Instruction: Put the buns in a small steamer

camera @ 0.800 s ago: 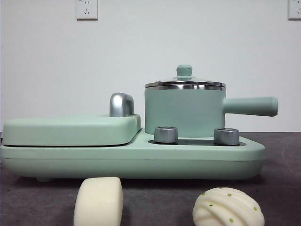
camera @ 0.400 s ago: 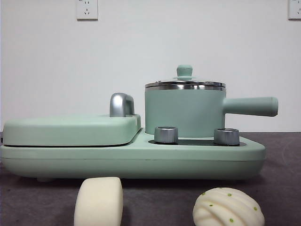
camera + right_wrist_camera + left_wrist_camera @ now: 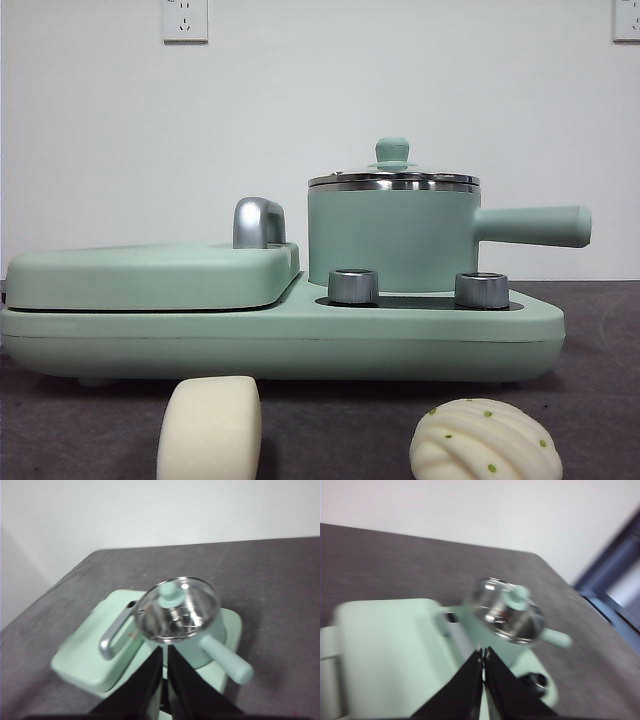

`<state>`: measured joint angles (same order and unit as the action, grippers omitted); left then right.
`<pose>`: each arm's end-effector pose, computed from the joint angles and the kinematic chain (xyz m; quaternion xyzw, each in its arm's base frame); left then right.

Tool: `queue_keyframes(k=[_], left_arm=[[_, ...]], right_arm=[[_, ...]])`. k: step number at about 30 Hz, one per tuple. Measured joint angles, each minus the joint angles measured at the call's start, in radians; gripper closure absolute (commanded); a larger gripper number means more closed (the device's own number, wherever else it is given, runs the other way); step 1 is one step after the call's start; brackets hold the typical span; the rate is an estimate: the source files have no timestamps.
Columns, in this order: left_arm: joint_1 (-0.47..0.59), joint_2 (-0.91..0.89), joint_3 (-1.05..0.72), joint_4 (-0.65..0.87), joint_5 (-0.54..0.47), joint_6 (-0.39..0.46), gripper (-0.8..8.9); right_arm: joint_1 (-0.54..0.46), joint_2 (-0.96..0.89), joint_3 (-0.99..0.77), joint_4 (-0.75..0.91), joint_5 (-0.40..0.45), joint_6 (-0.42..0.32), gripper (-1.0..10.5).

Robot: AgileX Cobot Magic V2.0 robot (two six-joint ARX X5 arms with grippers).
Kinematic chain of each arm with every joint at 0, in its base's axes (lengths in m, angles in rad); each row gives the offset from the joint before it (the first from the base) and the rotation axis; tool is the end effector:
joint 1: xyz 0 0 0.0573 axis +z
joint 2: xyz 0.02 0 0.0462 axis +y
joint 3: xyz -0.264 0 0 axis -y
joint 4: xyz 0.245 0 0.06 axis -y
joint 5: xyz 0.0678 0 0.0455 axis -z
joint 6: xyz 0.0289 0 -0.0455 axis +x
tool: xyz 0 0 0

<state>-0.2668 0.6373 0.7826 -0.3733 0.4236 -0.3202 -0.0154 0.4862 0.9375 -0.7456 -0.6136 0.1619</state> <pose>0.1254 -0.0466 0.3341 -0.1578 0.1655 -0.3138 0.9215 0.0686 0.0156 0.3612 0.1216 0.1625 0.2792 0.9385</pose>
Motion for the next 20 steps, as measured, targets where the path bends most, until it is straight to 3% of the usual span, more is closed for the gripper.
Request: queue_keyframes(k=[5, 12, 16, 19, 20], left_arm=[[-0.019, 0.088, 0.138, -0.100, 0.098, 0.039, 8.06], [-0.037, 0.109, 0.181, -0.186, 0.129, 0.121, 7.97], [-0.037, 0.109, 0.181, -0.185, 0.129, 0.150, 5.98], [-0.037, 0.109, 0.181, -0.186, 0.129, 0.156, 4.31], [-0.037, 0.109, 0.181, -0.186, 0.129, 0.158, 4.15]], right_arm=[[0.000, 0.045, 0.058, -0.013, -0.103, -0.052, 9.3], [0.000, 0.045, 0.058, -0.032, -0.117, -0.061, 9.0], [0.000, 0.045, 0.058, -0.032, -0.103, -0.062, 6.0], [0.000, 0.045, 0.058, -0.032, -0.085, -0.061, 4.7], [0.000, 0.045, 0.058, -0.032, -0.078, -0.062, 4.6]])
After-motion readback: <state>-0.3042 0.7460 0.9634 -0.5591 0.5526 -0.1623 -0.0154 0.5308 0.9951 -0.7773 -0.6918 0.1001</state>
